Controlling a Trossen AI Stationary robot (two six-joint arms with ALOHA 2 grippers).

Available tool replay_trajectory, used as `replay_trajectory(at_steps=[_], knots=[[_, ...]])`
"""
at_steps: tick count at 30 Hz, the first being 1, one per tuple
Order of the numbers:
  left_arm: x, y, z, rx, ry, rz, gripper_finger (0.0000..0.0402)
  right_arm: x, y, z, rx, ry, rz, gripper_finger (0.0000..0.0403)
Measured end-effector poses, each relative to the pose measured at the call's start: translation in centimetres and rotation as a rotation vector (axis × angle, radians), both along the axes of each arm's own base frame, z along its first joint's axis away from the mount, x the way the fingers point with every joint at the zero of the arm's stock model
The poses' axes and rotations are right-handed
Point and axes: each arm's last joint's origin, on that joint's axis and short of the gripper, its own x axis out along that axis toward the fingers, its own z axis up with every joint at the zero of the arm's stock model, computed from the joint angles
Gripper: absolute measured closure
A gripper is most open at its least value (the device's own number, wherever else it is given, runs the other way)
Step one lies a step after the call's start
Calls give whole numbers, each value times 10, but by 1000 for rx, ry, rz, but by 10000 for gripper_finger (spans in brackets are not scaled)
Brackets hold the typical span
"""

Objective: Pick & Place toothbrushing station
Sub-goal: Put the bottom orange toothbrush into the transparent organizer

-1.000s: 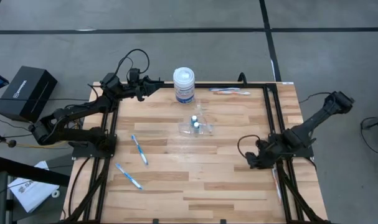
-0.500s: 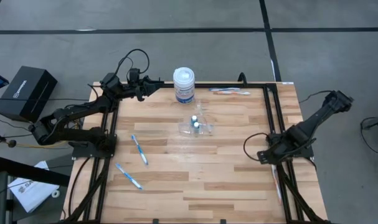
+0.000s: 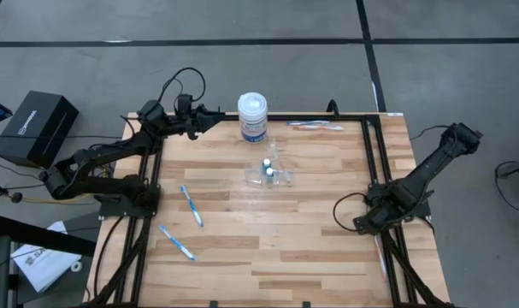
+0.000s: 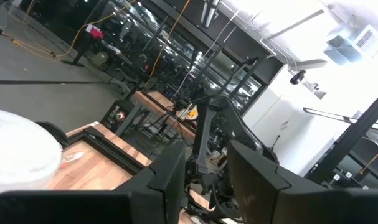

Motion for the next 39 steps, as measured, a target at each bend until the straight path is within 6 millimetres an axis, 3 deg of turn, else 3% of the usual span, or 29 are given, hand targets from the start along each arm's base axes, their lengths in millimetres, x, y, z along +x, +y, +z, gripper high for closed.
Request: replay_trajectory(at_steps=[12,31,35,39], knots=[[0,-1,0,7,7,-39,286,3,5,-46,81,-6,3,240],[0,-2,0,11,12,-65,286,-4,1,-67,165,31,3,245],[0,-2,0,7,11,-66,286,-7,-1,-71,165,49,-3,286],[0,-2,0,6,13,-77,286,-5,-2,-71,168,34,-5,378]])
